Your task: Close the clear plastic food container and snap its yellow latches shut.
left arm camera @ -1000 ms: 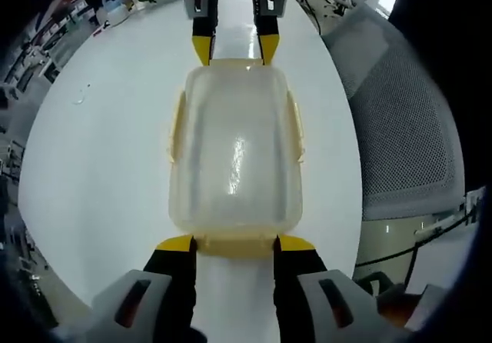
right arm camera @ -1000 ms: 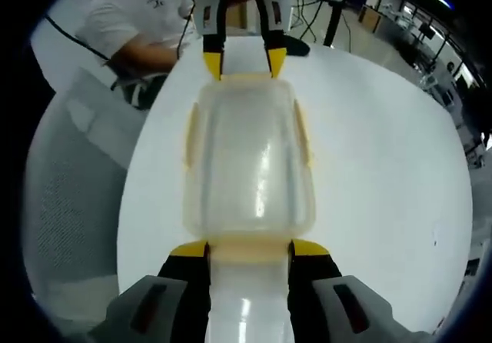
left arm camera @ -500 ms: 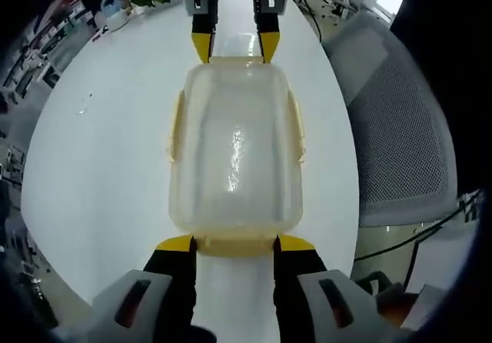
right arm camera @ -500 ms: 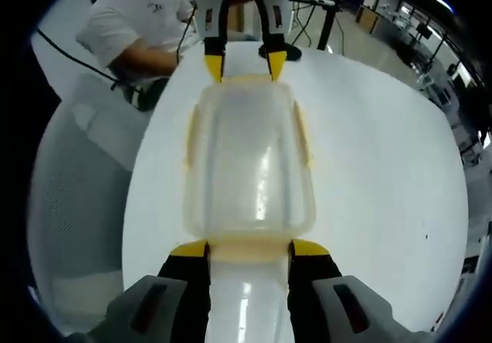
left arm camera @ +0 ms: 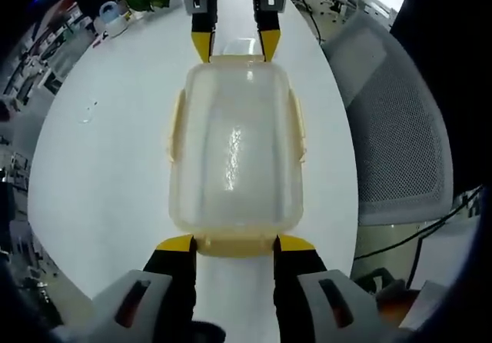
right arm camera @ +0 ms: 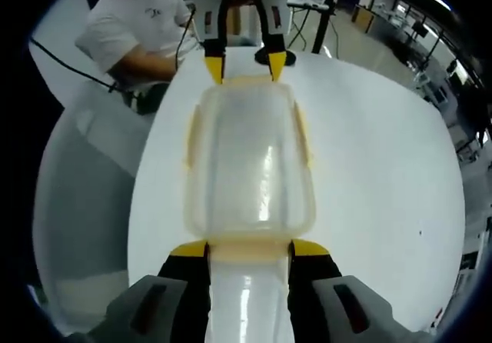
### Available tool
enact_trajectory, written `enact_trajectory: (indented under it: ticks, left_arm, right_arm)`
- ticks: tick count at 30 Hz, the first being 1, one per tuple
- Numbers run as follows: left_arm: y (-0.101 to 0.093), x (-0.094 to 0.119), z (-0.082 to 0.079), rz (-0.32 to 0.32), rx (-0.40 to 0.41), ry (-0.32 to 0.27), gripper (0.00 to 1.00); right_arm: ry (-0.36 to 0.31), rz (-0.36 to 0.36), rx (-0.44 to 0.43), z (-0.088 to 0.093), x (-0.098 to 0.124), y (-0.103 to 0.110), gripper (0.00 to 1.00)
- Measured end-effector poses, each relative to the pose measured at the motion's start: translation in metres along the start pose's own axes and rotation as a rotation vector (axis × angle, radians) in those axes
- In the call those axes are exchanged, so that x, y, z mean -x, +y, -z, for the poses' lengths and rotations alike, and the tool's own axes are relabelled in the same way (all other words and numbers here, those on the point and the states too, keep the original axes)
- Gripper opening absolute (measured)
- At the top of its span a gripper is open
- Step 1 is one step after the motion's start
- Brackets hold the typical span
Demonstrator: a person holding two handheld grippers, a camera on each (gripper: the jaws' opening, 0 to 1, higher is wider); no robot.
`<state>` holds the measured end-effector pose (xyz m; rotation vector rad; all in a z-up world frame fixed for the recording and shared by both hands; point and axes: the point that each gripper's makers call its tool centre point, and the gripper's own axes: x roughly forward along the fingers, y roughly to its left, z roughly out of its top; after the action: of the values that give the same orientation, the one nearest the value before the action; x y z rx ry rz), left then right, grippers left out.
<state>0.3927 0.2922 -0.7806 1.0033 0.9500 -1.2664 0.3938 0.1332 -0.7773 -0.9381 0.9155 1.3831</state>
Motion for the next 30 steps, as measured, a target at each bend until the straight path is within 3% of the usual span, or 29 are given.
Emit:
enact_trajectory:
  ticks: [30]
  left_arm:
    - [0.002, -0.001, -0.019, 0.010, -0.006, -0.013, 0.38]
  right_arm:
    - [0.021, 0.000, -0.022, 0.016, 0.009, -0.002, 0.37]
